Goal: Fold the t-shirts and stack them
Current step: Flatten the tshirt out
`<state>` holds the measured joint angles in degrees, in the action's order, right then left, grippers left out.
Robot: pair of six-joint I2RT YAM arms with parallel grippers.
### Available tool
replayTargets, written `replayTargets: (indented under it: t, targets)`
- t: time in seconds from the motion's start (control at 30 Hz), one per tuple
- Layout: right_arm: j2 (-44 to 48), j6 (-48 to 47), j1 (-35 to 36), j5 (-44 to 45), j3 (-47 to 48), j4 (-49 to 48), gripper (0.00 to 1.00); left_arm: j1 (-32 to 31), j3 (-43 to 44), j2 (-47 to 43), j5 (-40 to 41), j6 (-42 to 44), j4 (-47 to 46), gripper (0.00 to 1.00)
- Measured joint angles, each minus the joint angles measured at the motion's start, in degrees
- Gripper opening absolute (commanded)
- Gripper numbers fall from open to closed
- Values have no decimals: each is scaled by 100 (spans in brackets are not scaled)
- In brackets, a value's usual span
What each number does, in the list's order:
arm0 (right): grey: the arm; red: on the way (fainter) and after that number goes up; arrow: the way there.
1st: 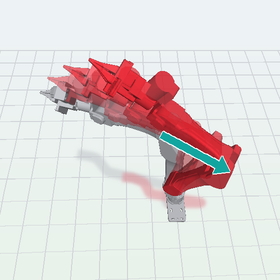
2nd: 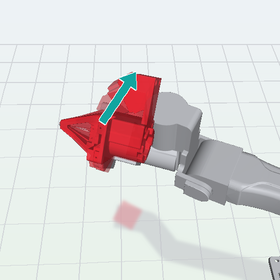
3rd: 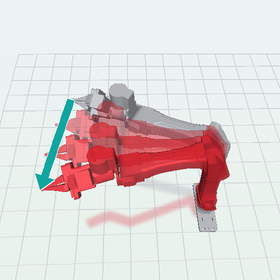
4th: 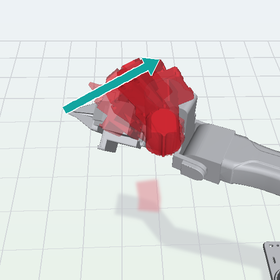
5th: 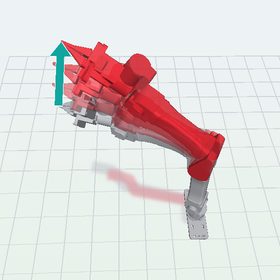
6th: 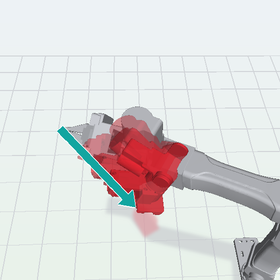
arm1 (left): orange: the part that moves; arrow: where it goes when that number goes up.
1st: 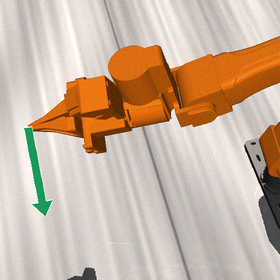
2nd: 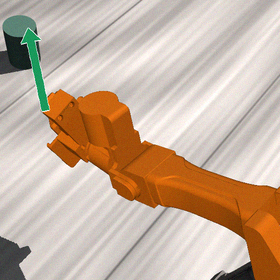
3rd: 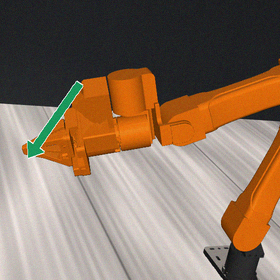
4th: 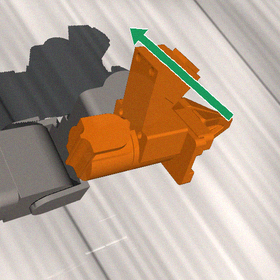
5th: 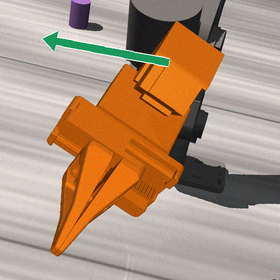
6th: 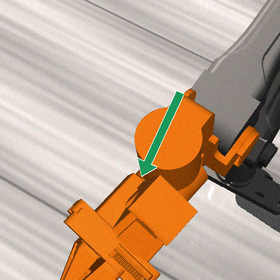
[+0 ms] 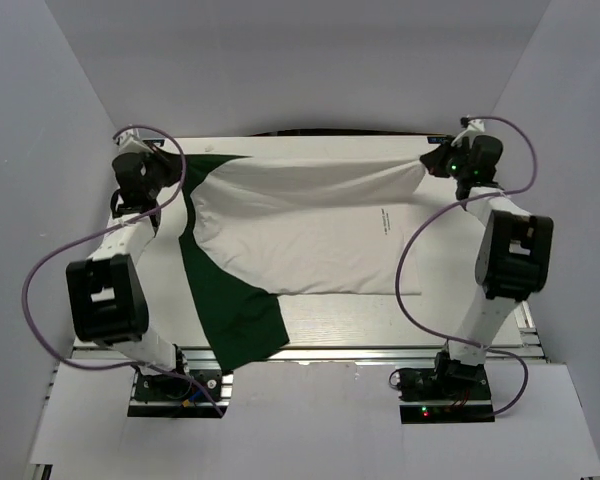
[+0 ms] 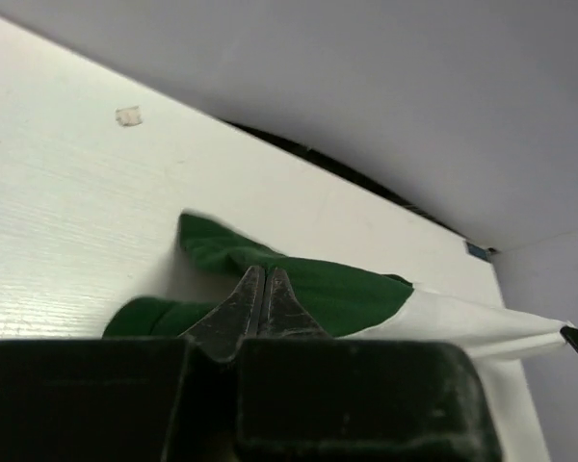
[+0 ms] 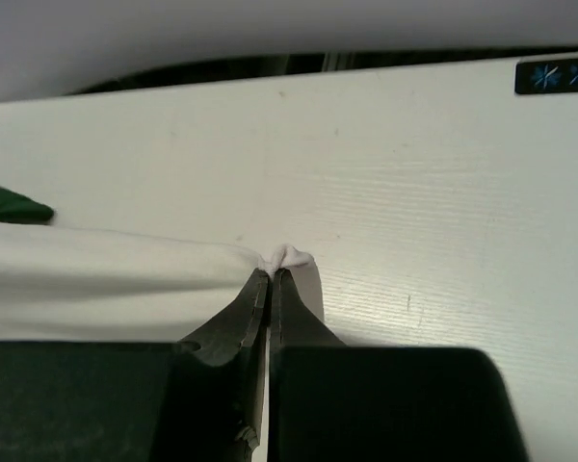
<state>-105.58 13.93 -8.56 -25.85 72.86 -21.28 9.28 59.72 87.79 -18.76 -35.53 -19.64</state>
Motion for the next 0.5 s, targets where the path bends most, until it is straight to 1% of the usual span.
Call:
replayTargets:
  t: [0.1, 0.27, 0.5]
  targets:
    - [-940, -175, 197, 170, 586, 70, 0, -61, 4, 704, 138, 70, -367, 0]
    - [-2380, -175, 380, 389, 2328, 378, 0, -76, 337, 1696, 378, 181, -581, 0]
    - [-3261, -160, 540, 562, 3707, 527, 0, -105, 1279, 2688, 553, 219, -752, 0]
